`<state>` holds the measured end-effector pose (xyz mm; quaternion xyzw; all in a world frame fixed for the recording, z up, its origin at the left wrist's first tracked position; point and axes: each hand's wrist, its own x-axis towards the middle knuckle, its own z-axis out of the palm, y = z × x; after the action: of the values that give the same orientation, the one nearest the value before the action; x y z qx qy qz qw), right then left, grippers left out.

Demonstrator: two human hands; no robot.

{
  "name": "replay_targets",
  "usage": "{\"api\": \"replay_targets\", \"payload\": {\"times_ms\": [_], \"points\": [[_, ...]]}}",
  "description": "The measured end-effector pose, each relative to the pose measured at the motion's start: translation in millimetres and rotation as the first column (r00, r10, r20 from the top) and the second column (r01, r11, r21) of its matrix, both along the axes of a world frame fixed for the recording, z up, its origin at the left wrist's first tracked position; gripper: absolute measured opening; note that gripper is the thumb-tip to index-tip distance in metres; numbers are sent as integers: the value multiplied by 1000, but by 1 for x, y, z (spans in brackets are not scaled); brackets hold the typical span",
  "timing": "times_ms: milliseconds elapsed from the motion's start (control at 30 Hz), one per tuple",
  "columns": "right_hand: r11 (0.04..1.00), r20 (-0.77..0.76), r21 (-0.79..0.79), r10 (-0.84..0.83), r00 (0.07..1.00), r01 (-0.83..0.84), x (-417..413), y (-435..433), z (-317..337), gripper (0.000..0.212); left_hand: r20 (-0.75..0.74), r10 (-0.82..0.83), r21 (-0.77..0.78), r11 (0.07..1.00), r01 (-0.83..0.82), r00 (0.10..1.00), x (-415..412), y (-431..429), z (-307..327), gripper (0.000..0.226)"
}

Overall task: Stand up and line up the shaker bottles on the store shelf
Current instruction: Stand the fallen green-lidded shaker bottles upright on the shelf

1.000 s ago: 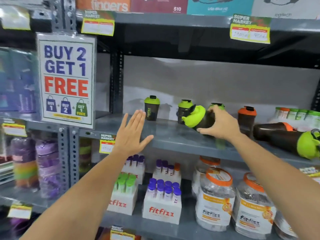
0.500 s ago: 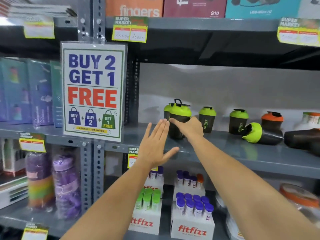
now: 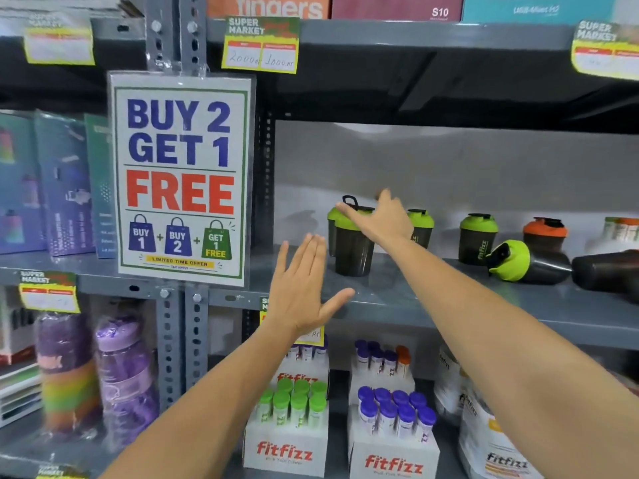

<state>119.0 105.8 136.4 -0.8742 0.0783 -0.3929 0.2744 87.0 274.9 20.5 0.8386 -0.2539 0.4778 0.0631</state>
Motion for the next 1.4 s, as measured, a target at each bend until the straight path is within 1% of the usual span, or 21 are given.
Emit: {"api": "replay_targets", "payload": {"times_ms": [67,100,133,200,267,333,367,400,433,467,500,600,667,733,800,867,933,1067,1267,1333,1400], "points": [[991,-83,-132,-42,996,31,5,3,11,91,19,18,28,999,-19,1000,2,11,-8,93],[986,-116,-164,-52,992,32,7,4,14,81,20,28,44,999,-29,999,3,14,-11,93],[987,-145,-159,-44,988,20,9,4,17,72,16,39,48,998,-40,999,3,16,-14,94],[995,-194,-90,28,981,-46,14,2,22,60,0,62,42,997,-62,998,3,15,-15,94],[991,-232,-15,124,965,-131,19,-1,25,57,-3,77,51,996,-76,997,3,13,-15,94],[988,-217,8,155,964,-157,19,-1,24,70,-7,83,54,995,-82,997,4,14,-15,95],[991,-180,-40,121,976,-130,18,-1,23,76,-11,84,52,995,-83,996,4,14,-16,95],[989,-143,-121,71,987,-89,17,-1,21,76,-13,82,47,996,-81,997,4,13,-16,94],[980,-121,-187,42,992,-65,16,0,20,70,-15,75,40,996,-74,997,3,13,-16,93],[974,-124,-214,46,991,-71,16,0,20,63,-11,63,30,998,-62,998,3,13,-17,92],[973,-143,-201,82,986,-110,16,0,21,56,-5,50,18,999,-50,999,3,12,-17,90],[961,-189,-63,253,949,-269,20,-5,25,42,6,39,-24,999,-39,999,2,11,-20,88],[958,-163,-82,261,952,-276,20,-8,22,52,1,39,-71,997,-39,999,0,10,-22,86],[962,-133,-179,186,974,-208,19,-7,16,71,2,32,-111,993,-32,999,0,11,-27,83],[961,-117,-204,167,979,-188,20,-5,10,74,18,18,-120,993,-16,1000,0,12,-34,79],[960,-113,-99,249,962,-260,24,-5,9,68,36,7,-107,994,-4,999,1,14,-38,76],[944,-119,-11,326,938,-330,24,-5,9,69,46,12,-98,995,-8,999,2,15,-39,74],[950,-68,-40,307,949,-310,24,-5,4,76,51,17,-100,995,-12,999,3,15,-39,72],[909,-87,132,407,909,-394,27,-6,6,71,58,11,-96,995,-5,998,2,15,-38,70],[900,-94,150,425,900,-410,23,-12,5,80,75,7,-97,995,0,997,4,14,-39,70],[913,-89,154,394,915,-378,16,-26,4,88,98,14,-103,995,-3,995,5,12,-40,70]]}}
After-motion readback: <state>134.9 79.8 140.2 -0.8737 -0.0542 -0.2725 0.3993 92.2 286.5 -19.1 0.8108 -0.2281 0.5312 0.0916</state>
